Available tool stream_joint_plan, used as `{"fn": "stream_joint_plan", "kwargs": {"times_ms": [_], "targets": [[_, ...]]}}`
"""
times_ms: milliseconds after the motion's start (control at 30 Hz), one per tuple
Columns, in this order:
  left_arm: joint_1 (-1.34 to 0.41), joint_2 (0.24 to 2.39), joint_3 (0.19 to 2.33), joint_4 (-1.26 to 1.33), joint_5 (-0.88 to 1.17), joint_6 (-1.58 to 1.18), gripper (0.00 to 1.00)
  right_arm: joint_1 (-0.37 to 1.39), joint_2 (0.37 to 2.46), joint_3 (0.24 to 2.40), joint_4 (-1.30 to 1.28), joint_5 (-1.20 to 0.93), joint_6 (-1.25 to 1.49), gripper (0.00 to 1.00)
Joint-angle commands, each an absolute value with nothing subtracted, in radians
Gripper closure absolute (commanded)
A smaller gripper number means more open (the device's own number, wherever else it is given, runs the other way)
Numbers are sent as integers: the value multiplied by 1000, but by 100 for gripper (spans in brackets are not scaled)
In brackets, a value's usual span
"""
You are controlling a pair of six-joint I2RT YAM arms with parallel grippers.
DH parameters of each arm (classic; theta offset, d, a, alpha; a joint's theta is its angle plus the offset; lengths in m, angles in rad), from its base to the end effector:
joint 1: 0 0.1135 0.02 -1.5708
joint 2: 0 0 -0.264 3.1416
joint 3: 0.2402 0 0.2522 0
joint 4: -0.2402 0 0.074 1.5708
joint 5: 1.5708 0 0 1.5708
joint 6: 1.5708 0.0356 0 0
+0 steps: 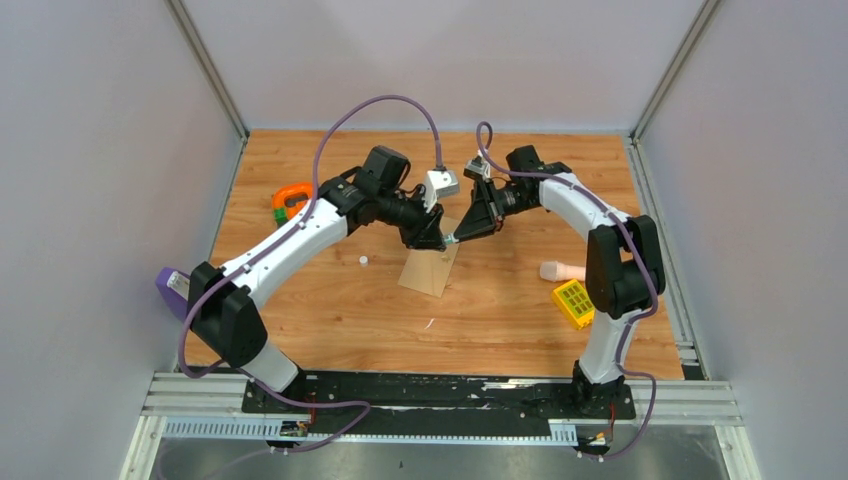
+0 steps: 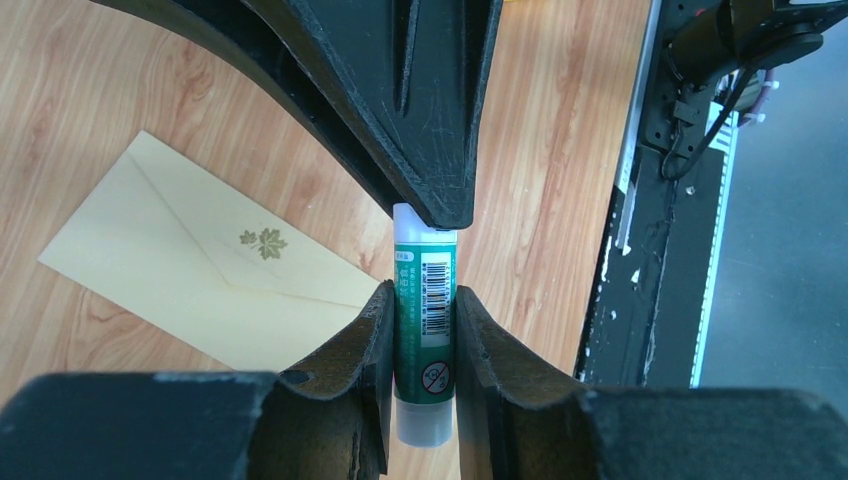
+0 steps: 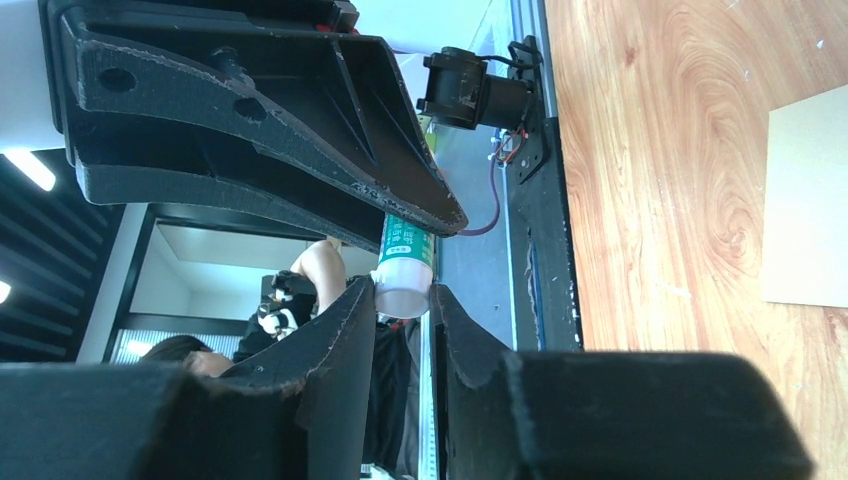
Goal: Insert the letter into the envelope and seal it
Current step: Screw the solid glue.
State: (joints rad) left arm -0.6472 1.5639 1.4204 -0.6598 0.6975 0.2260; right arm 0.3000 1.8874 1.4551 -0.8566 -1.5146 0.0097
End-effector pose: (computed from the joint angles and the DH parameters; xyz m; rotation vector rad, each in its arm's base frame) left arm 0.2571 -0.2230 0.3290 1.3003 1.9745 -1.0292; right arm 0.3438 0.1436 0.2432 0.6253 -2.1871 -2.1551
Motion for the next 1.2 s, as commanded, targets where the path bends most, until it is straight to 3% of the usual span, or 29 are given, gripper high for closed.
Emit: {"fn": "stream_joint_plan", "kwargs": {"times_ms": [0, 567, 1000, 1167], "targets": [[-655, 1545, 1407, -637, 723, 225, 100, 299, 1858, 1505, -866, -1515, -38, 80], [-654, 1627, 1403, -637, 1054, 128, 100, 296, 1627, 1520, -903, -1295, -559, 84], [-653, 1626, 1400, -661, 1153, 139, 100, 296, 1431, 1345, -902, -1265, -1171, 73], [-654, 1629, 1400, -673, 1182, 148, 100, 292, 1397, 1317, -902, -1265, -1295, 60]]}}
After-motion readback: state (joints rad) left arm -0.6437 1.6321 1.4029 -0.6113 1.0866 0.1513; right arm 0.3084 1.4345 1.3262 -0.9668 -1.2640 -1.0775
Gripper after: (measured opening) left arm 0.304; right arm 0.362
